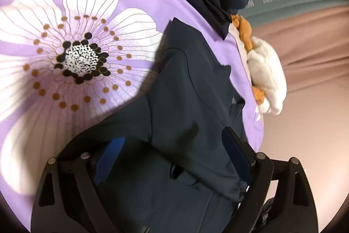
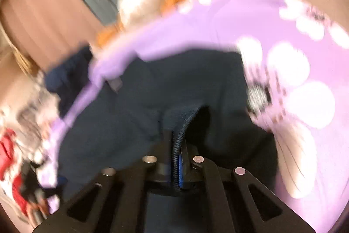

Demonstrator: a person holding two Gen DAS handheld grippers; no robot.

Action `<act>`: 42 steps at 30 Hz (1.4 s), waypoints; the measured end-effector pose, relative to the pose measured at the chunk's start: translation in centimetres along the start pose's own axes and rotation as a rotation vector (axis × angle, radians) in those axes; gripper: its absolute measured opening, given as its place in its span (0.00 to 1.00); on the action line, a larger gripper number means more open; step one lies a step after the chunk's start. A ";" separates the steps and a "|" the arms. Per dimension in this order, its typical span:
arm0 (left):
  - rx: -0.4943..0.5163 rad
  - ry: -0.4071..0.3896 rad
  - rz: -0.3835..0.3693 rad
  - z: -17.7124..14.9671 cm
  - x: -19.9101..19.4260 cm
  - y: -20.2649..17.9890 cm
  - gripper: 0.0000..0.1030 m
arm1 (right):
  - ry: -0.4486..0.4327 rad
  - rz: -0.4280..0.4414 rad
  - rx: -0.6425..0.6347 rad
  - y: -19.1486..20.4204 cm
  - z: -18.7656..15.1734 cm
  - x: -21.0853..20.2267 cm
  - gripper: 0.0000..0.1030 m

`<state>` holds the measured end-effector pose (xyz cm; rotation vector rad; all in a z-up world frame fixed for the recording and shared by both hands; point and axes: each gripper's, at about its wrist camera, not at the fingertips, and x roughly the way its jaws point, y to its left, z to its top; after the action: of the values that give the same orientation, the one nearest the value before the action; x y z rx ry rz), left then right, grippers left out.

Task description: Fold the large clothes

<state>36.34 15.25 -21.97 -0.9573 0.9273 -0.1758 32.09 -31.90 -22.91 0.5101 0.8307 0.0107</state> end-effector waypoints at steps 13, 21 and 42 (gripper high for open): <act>0.571 -0.015 0.244 -1.5 2.4 -8.7 0.71 | -0.113 0.080 -0.338 8.5 0.1 -1.5 0.28; 0.736 0.135 0.301 -4.1 6.4 -4.9 0.46 | 0.050 -0.069 -0.520 9.7 -3.5 2.9 0.28; 0.701 0.127 0.244 -8.6 -2.6 -1.2 0.70 | 0.027 -0.045 -0.467 7.5 -7.7 -3.1 0.27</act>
<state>28.62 10.51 -21.52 -0.1857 0.9916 -0.3292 25.87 -22.64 -21.79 0.0516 0.8339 0.1666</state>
